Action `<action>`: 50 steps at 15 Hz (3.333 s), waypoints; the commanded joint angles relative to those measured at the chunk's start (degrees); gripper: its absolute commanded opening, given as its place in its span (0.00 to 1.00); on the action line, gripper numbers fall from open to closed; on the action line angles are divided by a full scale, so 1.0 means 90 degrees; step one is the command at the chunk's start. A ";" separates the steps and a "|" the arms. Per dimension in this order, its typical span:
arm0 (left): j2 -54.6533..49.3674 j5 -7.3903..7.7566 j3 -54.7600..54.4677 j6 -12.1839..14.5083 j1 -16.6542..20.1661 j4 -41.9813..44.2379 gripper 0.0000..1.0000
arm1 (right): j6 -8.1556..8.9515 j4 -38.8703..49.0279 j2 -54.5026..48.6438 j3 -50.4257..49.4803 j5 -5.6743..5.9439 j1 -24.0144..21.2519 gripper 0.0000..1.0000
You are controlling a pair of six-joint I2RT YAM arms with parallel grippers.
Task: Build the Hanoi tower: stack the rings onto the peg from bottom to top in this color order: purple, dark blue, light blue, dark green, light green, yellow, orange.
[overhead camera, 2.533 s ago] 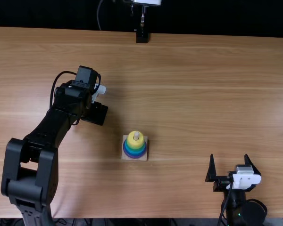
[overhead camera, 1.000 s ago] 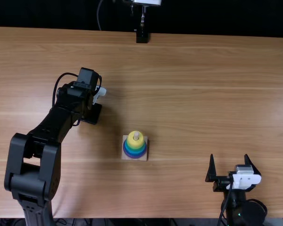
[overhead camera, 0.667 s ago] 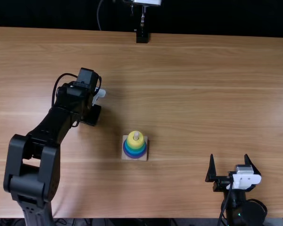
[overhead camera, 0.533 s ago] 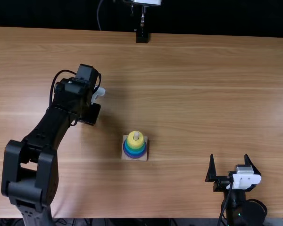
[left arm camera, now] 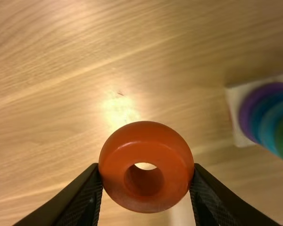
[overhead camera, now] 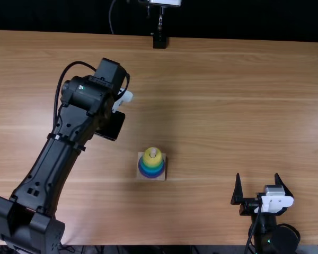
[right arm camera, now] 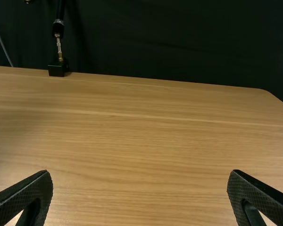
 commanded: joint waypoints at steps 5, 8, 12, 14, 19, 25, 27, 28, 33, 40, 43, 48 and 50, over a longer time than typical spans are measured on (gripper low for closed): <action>-0.0292 0.0044 0.0914 -0.0933 -0.1025 -0.0715 0.00 | -0.0009 -0.0041 -0.0081 -0.0190 0.0011 -0.0061 1.00; -0.0292 0.0032 0.0972 -0.1355 -0.1581 -0.0762 0.00 | -0.0009 -0.0041 -0.0081 -0.0180 0.0011 -0.0061 1.00; -0.0263 0.0044 0.1109 -0.1624 -0.2050 -0.0750 0.00 | -0.0021 -0.0041 -0.0081 -0.0180 0.0011 -0.0061 1.00; -0.0243 0.0044 0.1109 -0.1624 -0.2148 -0.0750 0.00 | -0.0009 -0.0041 -0.0081 -0.0180 0.0011 -0.0061 1.00; -0.0136 0.0056 0.1109 -0.1636 -0.2304 -0.0750 0.00 | -0.0009 -0.0041 -0.0081 -0.0190 0.0011 -0.0061 1.00; 0.0128 0.0056 0.1109 -0.1636 -0.2314 -0.0680 0.00 | -0.0021 -0.0041 -0.0081 -0.0190 0.0011 -0.0061 1.00; 0.0235 0.0056 0.1119 -0.1624 -0.2314 -0.0668 0.00 | -0.0021 -0.0041 -0.0081 -0.0190 0.0011 -0.0061 1.00; 0.0274 0.0056 0.1119 -0.1624 -0.2314 -0.0668 0.00 | -0.0009 -0.0041 -0.0081 -0.0180 0.0011 -0.0061 1.00; 0.0479 0.0056 0.1099 -0.1636 -0.2314 -0.0656 0.00 | -0.0009 -0.0041 -0.0081 -0.0190 0.0011 -0.0061 1.00; 0.0538 0.0079 0.1109 -0.1624 -0.2314 -0.0656 0.00 | -0.0009 -0.0041 -0.0081 -0.0180 0.0011 -0.0061 1.00; 0.0509 0.0102 0.1080 -0.1624 -0.2284 -0.0750 0.85 | -0.0009 -0.0041 -0.0081 -0.0190 0.0011 -0.0061 1.00; 0.0450 0.0149 0.0963 -0.1601 -0.2197 -0.0750 1.00 | -0.0021 -0.0041 -0.0081 -0.0190 0.0011 -0.0061 1.00; 0.0343 0.0138 0.1070 -0.1589 -0.2177 -0.0621 1.00 | -0.0021 -0.0041 -0.0081 -0.0190 0.0011 -0.0061 1.00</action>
